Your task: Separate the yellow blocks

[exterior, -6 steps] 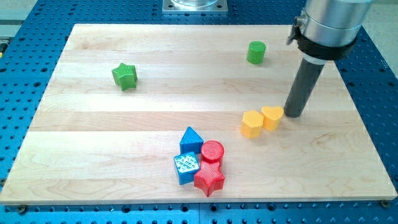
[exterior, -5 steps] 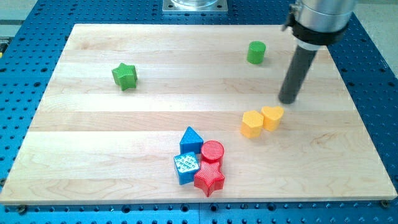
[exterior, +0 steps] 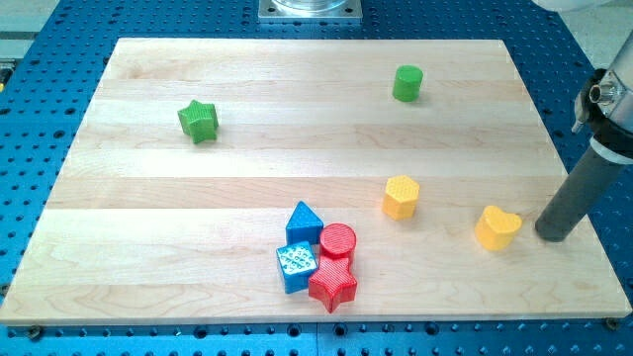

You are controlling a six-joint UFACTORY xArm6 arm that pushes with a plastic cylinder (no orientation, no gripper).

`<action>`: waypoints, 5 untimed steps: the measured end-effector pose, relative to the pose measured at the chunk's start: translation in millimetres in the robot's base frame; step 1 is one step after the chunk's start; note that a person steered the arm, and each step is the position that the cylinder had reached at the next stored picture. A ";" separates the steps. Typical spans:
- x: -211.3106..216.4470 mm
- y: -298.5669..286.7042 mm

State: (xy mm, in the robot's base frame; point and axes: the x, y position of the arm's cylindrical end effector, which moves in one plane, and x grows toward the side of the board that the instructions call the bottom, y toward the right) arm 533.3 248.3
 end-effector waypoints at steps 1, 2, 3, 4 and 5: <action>-23.3 -50.8; -23.3 -108.3; -12.7 -114.0; 4.0 -65.4; 5.2 -53.6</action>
